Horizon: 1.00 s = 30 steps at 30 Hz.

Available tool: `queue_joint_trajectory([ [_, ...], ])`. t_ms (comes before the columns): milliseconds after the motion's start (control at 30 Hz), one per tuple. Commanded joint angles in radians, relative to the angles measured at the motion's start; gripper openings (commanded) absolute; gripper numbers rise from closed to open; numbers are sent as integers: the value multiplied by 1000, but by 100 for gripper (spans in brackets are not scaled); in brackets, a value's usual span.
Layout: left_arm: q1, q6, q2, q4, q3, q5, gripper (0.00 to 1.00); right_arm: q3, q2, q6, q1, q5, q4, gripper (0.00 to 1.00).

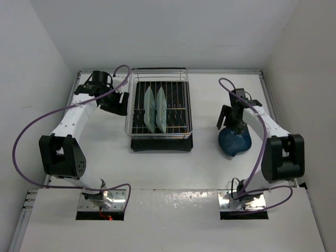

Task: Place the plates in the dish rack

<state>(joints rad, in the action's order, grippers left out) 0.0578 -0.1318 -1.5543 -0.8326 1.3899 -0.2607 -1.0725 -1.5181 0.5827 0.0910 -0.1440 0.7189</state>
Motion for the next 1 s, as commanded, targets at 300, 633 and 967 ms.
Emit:
queue_joint_trajectory([
  [300, 31, -12, -12, -8, 52, -3, 67, 89, -152, -69, 107, -94, -130, 66],
  [633, 31, -12, -3, -8, 52, 6, 67, 117, -241, -119, 168, -207, -145, 34],
  [967, 31, -22, -3, -17, 52, 6, 68, 163, -67, -167, 173, -134, -185, 0],
])
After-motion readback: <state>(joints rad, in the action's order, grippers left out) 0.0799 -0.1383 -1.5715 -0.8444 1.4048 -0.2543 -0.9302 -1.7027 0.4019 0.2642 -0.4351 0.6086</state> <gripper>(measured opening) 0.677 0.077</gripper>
